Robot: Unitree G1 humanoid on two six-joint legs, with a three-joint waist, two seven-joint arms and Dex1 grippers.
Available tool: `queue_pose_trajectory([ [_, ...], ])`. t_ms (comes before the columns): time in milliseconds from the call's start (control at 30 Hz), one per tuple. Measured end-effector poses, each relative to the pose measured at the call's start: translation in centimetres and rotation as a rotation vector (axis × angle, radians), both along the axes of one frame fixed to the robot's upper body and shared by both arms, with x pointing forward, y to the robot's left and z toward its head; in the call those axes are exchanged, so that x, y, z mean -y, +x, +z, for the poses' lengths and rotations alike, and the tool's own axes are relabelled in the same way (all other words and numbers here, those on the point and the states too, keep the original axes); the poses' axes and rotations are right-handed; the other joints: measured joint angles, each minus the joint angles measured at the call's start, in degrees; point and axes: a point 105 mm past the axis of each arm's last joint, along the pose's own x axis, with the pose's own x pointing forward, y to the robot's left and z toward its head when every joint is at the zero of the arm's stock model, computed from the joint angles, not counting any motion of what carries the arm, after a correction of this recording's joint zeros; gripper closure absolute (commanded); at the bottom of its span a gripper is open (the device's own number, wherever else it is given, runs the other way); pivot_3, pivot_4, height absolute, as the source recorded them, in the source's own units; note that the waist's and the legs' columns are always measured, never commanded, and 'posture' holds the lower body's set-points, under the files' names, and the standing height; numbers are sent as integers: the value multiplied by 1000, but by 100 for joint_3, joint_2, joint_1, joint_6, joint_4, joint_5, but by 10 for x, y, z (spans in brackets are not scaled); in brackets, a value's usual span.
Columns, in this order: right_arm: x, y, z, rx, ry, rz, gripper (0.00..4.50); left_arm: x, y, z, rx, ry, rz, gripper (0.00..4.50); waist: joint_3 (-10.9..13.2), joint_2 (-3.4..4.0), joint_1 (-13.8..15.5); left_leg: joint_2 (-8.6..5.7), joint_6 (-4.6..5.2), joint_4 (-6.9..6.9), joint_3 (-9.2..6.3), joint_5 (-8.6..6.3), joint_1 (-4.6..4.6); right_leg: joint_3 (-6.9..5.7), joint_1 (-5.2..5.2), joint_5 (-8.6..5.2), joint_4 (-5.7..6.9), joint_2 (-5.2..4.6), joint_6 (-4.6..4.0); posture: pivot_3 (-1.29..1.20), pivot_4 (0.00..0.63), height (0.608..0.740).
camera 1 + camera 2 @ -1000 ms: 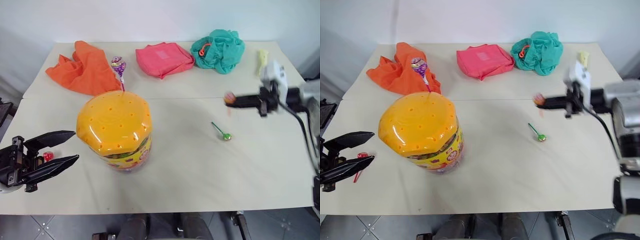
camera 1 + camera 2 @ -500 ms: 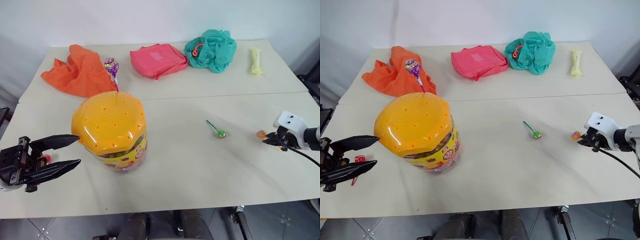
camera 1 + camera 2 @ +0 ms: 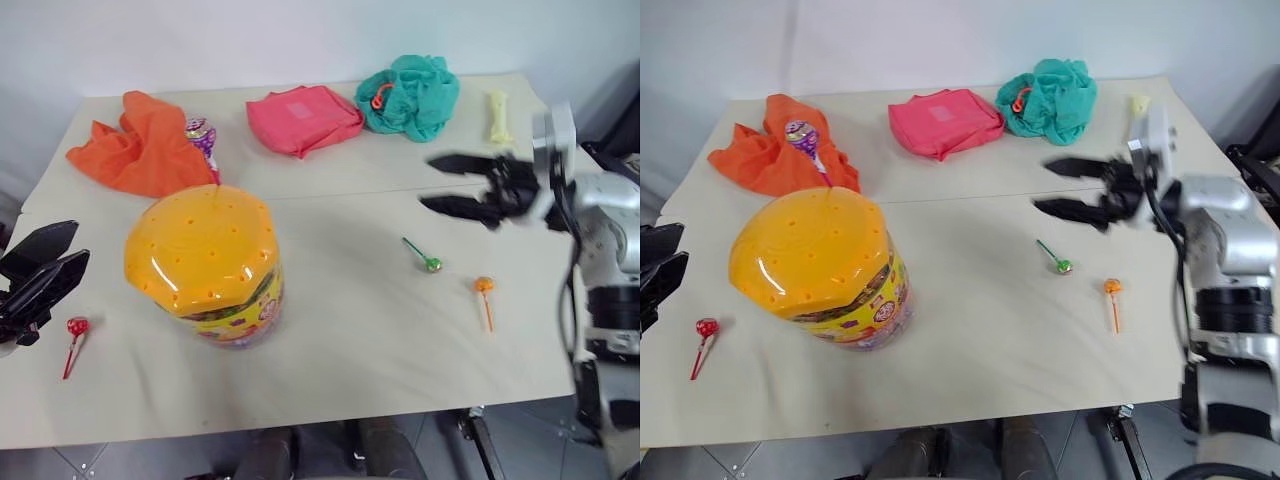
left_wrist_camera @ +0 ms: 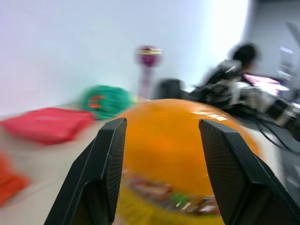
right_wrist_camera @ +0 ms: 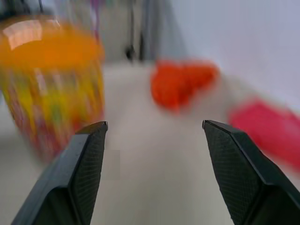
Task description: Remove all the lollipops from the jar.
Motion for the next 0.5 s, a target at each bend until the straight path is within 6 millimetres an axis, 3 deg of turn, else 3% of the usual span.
queue_pose_trajectory([
  [67, -33, 2, 12, -35, -4, 19, 1118, -4, -1, -2, -1, -7, 30, 1895, -7, -12, 82, -5, 1, 3, 2, -1, -3, 3, -2, 0, -2, -5, 0, 0, 150, 740],
  [200, -97, -2, 11, -91, -68, 88, 1118, -3, 1, -4, -23, -25, 26, 1895, -13, -23, 141, -9, 3, 8, 0, -1, -8, 1, -5, 0, 1, -8, 0, 0, 150, 740],
  [500, -152, -5, 15, -172, -92, 97, 1118, 16, 2, -7, -53, 6, -60, 1895, -22, -37, -2, -14, 6, 3, 6, -1, -11, 4, -25, -1, 40, -10, -3, 0, 150, 740],
])
